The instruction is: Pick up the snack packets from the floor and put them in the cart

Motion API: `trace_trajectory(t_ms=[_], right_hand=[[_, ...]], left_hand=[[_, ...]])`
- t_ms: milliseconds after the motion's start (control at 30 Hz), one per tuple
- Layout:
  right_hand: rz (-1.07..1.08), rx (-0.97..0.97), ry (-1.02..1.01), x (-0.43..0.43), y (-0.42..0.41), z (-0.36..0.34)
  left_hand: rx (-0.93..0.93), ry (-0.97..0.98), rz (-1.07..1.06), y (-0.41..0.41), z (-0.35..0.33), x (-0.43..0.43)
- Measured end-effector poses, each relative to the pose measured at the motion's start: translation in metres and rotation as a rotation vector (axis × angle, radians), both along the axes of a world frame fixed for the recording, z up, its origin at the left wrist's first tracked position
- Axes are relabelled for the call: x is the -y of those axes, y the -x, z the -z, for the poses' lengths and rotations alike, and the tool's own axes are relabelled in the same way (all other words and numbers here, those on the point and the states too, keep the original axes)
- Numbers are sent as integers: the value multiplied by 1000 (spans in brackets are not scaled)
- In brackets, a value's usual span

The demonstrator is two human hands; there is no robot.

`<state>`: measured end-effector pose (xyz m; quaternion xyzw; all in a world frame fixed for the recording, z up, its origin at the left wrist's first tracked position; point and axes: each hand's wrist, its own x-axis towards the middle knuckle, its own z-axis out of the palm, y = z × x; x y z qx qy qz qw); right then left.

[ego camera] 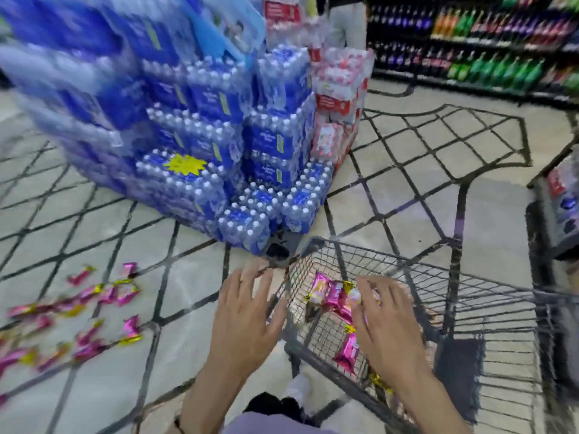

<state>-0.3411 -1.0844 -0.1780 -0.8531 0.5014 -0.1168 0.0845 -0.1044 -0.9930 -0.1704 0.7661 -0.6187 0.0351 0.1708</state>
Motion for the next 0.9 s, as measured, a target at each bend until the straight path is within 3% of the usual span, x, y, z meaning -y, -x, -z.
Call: trace_trajectory(t_ms=[233, 567, 900], right_hand=[[-256, 107, 71, -33, -60, -14], [-673, 171, 67, -121, -154, -17], [-968, 85, 110, -226, -290, -18]], left_hand=[[104, -78, -242, 6, -2, -103], [106, -101, -625, -21, -4, -212], [92, -94, -987, -93, -6, -356]])
